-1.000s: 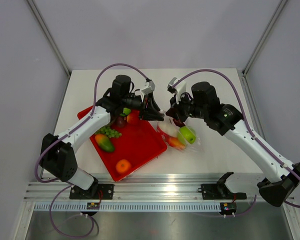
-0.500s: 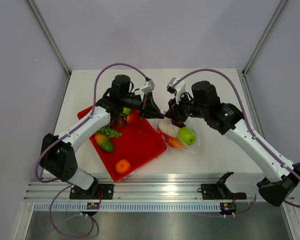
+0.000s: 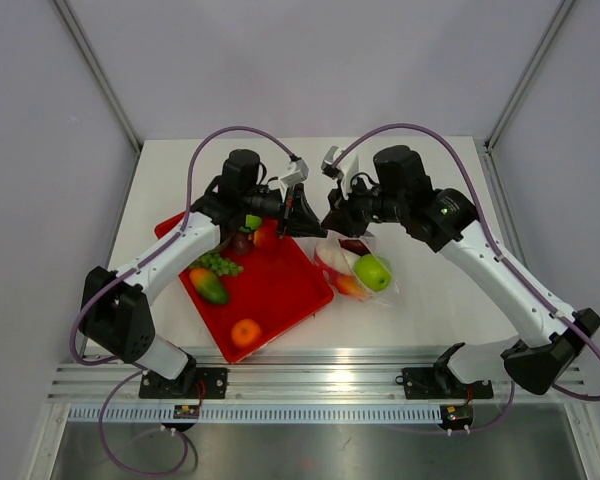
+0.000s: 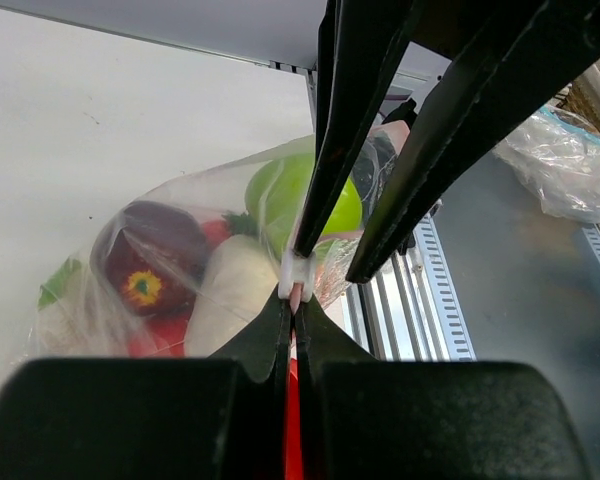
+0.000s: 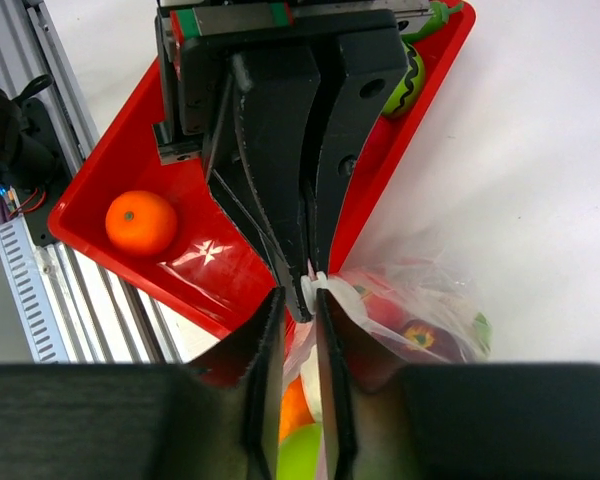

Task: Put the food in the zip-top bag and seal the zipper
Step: Zip the zipper food storage bag at the center of the board.

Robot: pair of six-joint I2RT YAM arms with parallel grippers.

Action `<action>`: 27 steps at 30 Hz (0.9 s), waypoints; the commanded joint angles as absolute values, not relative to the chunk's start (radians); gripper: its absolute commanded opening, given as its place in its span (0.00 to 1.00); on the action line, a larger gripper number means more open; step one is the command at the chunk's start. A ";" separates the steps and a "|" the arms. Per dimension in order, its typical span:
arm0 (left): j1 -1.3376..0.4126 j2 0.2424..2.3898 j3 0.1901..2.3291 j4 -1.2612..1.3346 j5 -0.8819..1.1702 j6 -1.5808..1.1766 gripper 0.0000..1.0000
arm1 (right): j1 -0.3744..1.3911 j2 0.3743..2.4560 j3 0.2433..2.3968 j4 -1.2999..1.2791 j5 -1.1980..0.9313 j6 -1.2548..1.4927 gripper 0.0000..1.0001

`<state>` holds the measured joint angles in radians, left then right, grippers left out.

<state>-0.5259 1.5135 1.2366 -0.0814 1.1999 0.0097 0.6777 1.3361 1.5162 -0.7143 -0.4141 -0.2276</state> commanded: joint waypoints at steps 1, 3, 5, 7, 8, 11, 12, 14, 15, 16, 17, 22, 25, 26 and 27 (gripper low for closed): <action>-0.532 1.460 1.247 -0.035 1.236 0.020 0.00 | 0.686 1.362 1.557 -0.729 -0.477 -0.236 0.22; -0.531 1.459 1.249 -0.038 1.236 0.023 0.00 | 0.686 1.356 1.548 -0.719 -0.479 -0.232 0.18; -0.531 1.460 1.250 -0.041 1.238 0.025 0.00 | 0.686 1.353 1.543 -0.712 -0.476 -0.229 0.19; -0.531 1.459 1.250 -0.041 1.236 0.023 0.00 | 0.686 1.353 1.546 -0.721 -0.468 -0.230 0.31; -0.531 1.459 1.250 -0.040 1.239 0.023 0.00 | 0.686 1.359 1.548 -0.724 -0.468 -0.233 0.34; -0.532 1.462 1.250 -0.040 1.241 0.023 0.00 | 0.686 1.365 1.551 -0.735 -0.474 -0.238 0.40; -0.531 1.462 1.250 -0.037 1.243 0.025 0.00 | 0.686 1.368 1.551 -0.733 -0.474 -0.236 0.41; -0.532 1.462 1.252 -0.035 1.243 0.025 0.00 | 0.686 1.373 1.549 -0.732 -0.469 -0.236 0.41; -0.532 1.462 1.252 -0.038 1.244 0.025 0.00 | 0.686 1.374 1.552 -0.730 -0.466 -0.233 0.41; -0.531 1.460 1.252 -0.040 1.244 0.025 0.00 | 0.686 1.381 1.552 -0.729 -0.462 -0.230 0.41; -0.532 1.459 1.250 -0.040 1.244 0.025 0.00 | 0.686 1.384 1.554 -0.726 -0.459 -0.230 0.41; -0.531 1.453 1.247 -0.041 1.246 0.028 0.00 | 0.686 1.391 1.552 -0.715 -0.417 -0.229 0.46; -0.531 1.453 1.253 -0.070 1.239 0.052 0.00 | 0.686 1.368 1.549 -0.692 -0.425 -0.218 0.45; -0.532 1.454 1.253 -0.080 1.239 0.057 0.00 | 0.686 1.359 1.546 -0.680 -0.431 -0.213 0.43; -0.531 1.454 1.255 -0.083 1.238 0.058 0.00 | 0.686 1.350 1.543 -0.661 -0.436 -0.206 0.43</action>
<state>-0.5224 1.5120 1.2343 -0.1253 1.1950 0.0280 0.6750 1.3682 1.5280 -0.7284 -0.4282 -0.2260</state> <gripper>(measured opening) 0.005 0.439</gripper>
